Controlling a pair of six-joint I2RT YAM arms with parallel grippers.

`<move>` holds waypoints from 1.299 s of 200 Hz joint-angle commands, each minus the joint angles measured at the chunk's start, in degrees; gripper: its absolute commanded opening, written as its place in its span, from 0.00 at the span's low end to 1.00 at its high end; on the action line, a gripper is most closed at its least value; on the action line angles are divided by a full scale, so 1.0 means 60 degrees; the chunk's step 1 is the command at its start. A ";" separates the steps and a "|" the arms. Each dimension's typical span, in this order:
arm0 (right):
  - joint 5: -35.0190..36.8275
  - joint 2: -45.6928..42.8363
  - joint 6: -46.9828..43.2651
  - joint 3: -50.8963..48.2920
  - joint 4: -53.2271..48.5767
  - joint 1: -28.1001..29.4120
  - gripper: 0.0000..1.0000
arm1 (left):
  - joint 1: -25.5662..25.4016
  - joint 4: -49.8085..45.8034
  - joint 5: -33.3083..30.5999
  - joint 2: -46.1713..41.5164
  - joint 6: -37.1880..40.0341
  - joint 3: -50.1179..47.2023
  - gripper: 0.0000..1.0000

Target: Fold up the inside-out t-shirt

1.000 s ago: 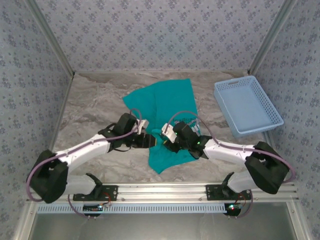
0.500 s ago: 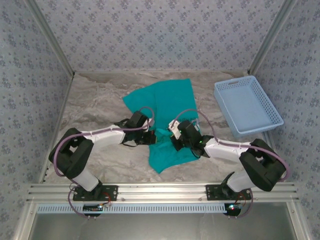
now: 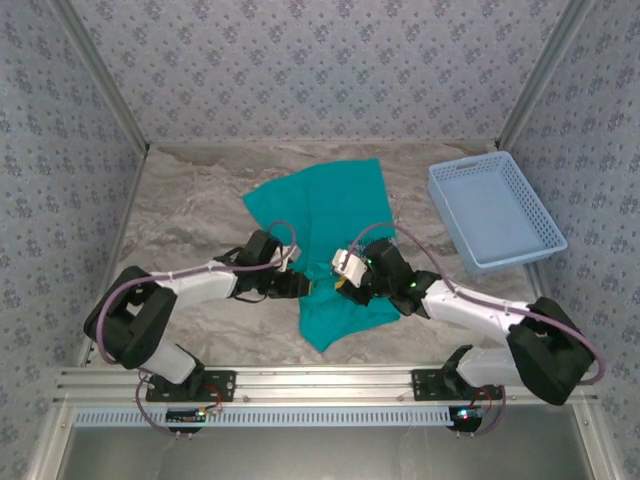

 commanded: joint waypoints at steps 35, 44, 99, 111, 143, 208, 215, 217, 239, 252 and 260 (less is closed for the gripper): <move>-0.0638 0.1100 -0.4161 0.1409 -0.1497 0.0255 0.29 | 0.0370 -0.0670 0.0206 -0.0108 0.0172 0.0694 0.43; -0.0670 0.1482 -0.4440 0.1723 -0.1682 0.0240 0.29 | 0.0471 -0.0644 0.0267 0.0028 0.0088 0.0830 0.44; -0.0380 0.3214 -0.4845 0.2777 -0.2008 -0.0188 0.34 | 0.1053 -0.0923 0.0116 0.0543 -0.0236 0.1919 0.50; -0.0387 0.3406 -0.4846 0.2941 -0.2192 -0.0281 0.35 | 0.1052 -0.1062 0.0079 0.0866 -0.0204 0.2228 0.50; -0.0426 0.3890 -0.4955 0.3362 -0.3049 -0.0455 0.39 | 0.1054 -0.1169 0.0119 0.1700 -0.0149 0.2590 0.51; -0.0045 0.4590 -0.5520 0.3836 -0.4075 -0.0456 0.34 | 0.1063 -0.0898 0.0902 0.2211 0.0108 0.2641 0.50; -0.0026 0.4570 -0.5613 0.3783 -0.4023 -0.0451 0.31 | 0.1051 -0.0931 0.1033 0.2296 0.0153 0.2720 0.49; -0.0011 0.4557 -0.5627 0.3767 -0.3974 -0.0454 0.30 | 0.1061 -0.0934 0.1075 0.2325 0.0166 0.2731 0.49; -0.0075 0.4224 -0.5664 0.3352 -0.3237 -0.0429 0.15 | 0.0957 -0.1063 0.1547 0.2645 0.0485 0.3062 0.47; -0.0195 0.3935 -0.5619 0.3161 -0.2801 -0.0408 0.07 | 0.0893 -0.1205 0.1576 0.2757 0.0665 0.3160 0.47; -0.0272 0.3727 -0.5647 0.3074 -0.2674 -0.0398 0.04 | 0.0895 -0.1239 0.1594 0.2804 0.0698 0.3208 0.46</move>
